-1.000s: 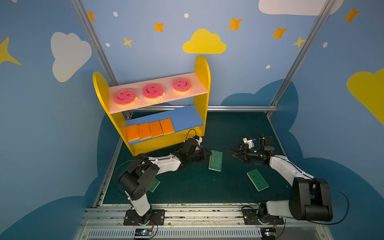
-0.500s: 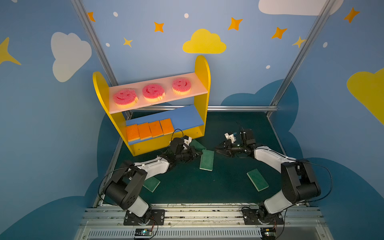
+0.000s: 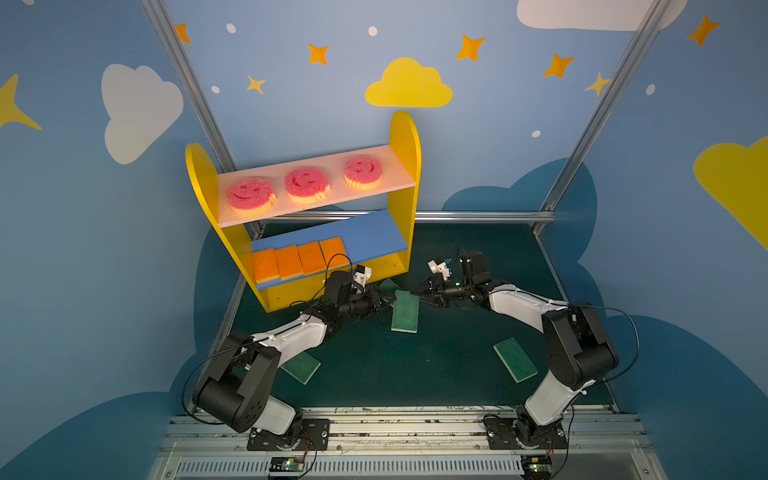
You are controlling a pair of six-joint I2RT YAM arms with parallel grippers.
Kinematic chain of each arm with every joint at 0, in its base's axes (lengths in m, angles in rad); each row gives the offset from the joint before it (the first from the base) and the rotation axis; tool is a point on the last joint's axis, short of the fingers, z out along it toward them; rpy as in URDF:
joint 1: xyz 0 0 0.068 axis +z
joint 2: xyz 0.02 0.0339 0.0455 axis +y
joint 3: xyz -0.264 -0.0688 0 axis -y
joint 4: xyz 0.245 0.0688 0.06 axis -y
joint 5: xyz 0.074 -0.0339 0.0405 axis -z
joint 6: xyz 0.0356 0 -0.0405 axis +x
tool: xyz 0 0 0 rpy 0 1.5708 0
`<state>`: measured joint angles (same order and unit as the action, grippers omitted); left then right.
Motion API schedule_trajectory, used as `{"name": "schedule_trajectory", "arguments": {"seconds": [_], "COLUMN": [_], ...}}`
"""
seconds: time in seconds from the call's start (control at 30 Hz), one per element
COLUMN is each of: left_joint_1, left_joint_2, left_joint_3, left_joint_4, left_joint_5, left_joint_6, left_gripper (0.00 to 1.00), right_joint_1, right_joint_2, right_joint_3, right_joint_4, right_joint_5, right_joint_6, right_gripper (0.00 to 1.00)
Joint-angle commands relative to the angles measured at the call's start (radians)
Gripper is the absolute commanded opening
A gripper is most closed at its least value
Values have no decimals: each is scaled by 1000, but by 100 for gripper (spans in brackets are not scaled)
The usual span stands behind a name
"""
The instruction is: Place and organize the cleaning sponges onto the shelf
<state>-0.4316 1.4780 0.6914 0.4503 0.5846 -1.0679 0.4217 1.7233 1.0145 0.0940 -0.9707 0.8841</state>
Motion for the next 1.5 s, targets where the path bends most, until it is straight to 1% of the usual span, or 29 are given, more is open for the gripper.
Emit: {"name": "schedule_trajectory", "arguments": {"seconds": [0.0,0.13,0.2,0.27,0.3,0.33,0.37,0.4,0.43,0.5,0.57,0.63,0.7,0.8,0.9,1.0,1.1,1.17,1.23,1.33,1.47], "left_joint_1": [13,21,23,24,25,24,24,24,24,22,18,0,-41,-124,-210,-281,-314,-329,-339,-348,-352], "left_joint_2": [-23,-27,-27,-27,-30,-35,-44,-62,-86,-152,-230,-305,-374,-445,-493,-520,-534,-534,-514,-470,-456], "left_joint_3": [-12,-20,-21,-23,-23,-25,-28,-32,-41,-73,-125,-187,-244,-297,-346,-385,-400,-403,-416,-437,-446], "left_joint_4": [12,8,8,7,3,-3,-9,-24,-44,-72,-70,-44,-26,-18,-14,28,49,45,88,164,197], "left_joint_5": [27,24,23,21,19,12,3,-13,-39,-106,-184,-267,-373,-509,-648,-769,-834,-869,-883,-894,-927], "left_joint_6": [-5,-6,-7,-8,-9,-4,2,15,32,57,60,49,31,-2,-56,-92,-91,-118,-138,-176,-198], "left_gripper": [3,4,4,10,16,28,41,59,68,79,84,85,83,77,72,72,72,70,66,55,46], "right_joint_1": [6,7,7,8,9,8,9,9,9,9,9,10,14,32,54,75,92,102,112,128,143], "right_joint_2": [12,20,22,25,25,25,23,22,21,17,13,9,9,9,2,6,21,39,58,81,97], "right_joint_3": [33,41,41,41,42,42,44,45,48,55,63,62,53,44,54,73,76,80,87,102,105], "right_joint_4": [33,34,39,40,41,41,42,36,31,12,-13,-12,31,106,129,140,188,222,247,270,295], "right_joint_5": [-16,-11,-10,-8,-6,-4,0,5,15,41,85,136,181,244,316,368,388,389,384,377,367], "right_joint_6": [21,34,39,45,48,51,54,56,59,68,85,127,191,278,317,344,388,416,440,461,481], "right_gripper": [27,6,2,1,0,0,0,0,0,0,0,0,0,0,0,0,0,0,0,0,0]}}
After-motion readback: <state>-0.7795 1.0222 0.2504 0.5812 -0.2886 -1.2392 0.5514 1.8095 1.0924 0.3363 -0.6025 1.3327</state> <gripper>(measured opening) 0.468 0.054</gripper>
